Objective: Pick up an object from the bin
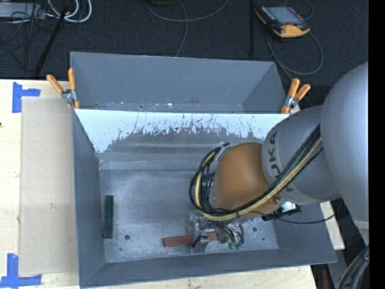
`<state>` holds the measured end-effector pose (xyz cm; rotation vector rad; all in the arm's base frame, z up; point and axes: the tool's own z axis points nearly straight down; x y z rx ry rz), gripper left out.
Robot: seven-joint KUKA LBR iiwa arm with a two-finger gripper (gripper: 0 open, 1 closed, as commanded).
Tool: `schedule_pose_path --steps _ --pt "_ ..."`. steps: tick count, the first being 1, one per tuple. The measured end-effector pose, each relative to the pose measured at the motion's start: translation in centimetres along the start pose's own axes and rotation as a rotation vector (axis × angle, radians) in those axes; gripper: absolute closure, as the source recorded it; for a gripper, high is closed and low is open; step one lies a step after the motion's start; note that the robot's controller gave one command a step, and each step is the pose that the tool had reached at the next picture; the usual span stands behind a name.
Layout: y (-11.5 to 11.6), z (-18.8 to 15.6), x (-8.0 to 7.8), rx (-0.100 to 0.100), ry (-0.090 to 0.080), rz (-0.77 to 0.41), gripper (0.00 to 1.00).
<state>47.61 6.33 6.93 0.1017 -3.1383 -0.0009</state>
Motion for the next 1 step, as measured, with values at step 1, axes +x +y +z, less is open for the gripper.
schedule_pose_path --steps 1 --pt "1.55 -14.62 -2.42 0.000 -0.010 -0.051 1.00"
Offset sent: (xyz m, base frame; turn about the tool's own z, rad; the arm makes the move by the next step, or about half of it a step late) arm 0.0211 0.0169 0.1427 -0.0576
